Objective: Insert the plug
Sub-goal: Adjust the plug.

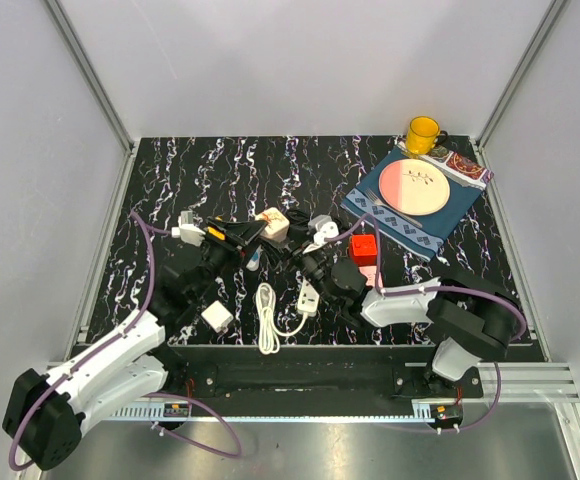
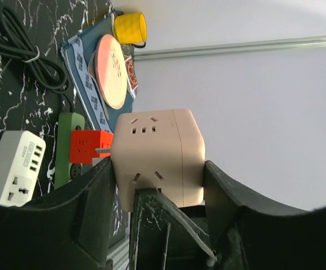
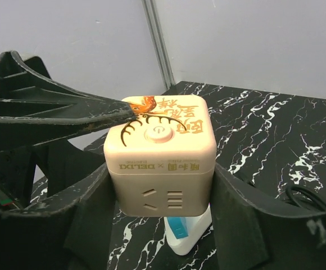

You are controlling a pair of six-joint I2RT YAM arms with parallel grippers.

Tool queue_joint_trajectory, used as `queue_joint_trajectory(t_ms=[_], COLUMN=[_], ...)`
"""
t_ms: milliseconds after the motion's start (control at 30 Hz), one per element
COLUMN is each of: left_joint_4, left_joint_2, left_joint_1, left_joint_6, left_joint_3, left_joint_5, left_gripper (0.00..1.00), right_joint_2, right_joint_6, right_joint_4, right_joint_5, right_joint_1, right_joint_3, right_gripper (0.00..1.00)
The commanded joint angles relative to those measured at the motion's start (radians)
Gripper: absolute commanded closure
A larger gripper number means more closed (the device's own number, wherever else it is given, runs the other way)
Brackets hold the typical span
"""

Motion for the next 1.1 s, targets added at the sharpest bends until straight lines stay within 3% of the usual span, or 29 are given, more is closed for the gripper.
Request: queue_joint_trajectory(t_ms=[0,100,133,200,233,300,567,800,833,867,1067], left_joint_4=[0.101,0.086,0.069,-0.044,-0.087,-0.222,-0.587,-0.856,-0.929,-0.959,-1.057], left_joint_2=[-0.021,-0.039,-0.051,-0.065,-0.076,-0.088,-0.082,-0.015,-0.004,-0.001,0.024], left_joint_1=[-0.012,-0.009,-0.009,0.000,0.003,0.017,0.083,0.083,0.083,0.083,0.082], left_joint_6=[0.026,0.126,0.178,0.372,0.444,0.651,1.292,1.755,1.887,1.943,2.108], left_joint_3=[0.032,0.051,0.081,0.130,0.158,0.238,0.506,0.680,0.706,0.715,0.761], left_joint_5=[-0.026,-0.007,0.002,0.037,0.046,0.072,0.292,0.585,0.635,0.722,0.855], left_gripper=[0.94,0.74,0.60,0.47,0.36,0.27,0.15,0.08,0.08,0.08,0.02], right_joint_2=[0.022,0.002,-0.007,-0.050,-0.067,-0.124,-0.300,-0.464,-0.477,-0.495,-0.524], right_joint_6=[-0.025,-0.030,-0.031,-0.036,-0.036,-0.034,-0.098,-0.232,-0.247,-0.276,-0.338], right_joint_4=[0.138,0.129,0.120,0.049,0.022,-0.061,-0.400,-0.741,-0.799,-0.822,-0.991], right_joint_5=[0.063,0.035,0.004,-0.030,-0.082,-0.125,-0.350,-0.601,-0.618,-0.638,-0.796], right_joint_1=[0.000,0.000,-0.003,-0.012,-0.018,-0.041,-0.098,-0.126,-0.127,-0.127,-0.127], right_joint_3=[0.034,0.014,0.009,0.002,-0.001,-0.011,0.000,0.080,0.086,0.098,0.164], right_gripper=[0.55,0.83,0.89,1.00,1.00,1.00,1.00,1.00,1.00,1.00,1.00])
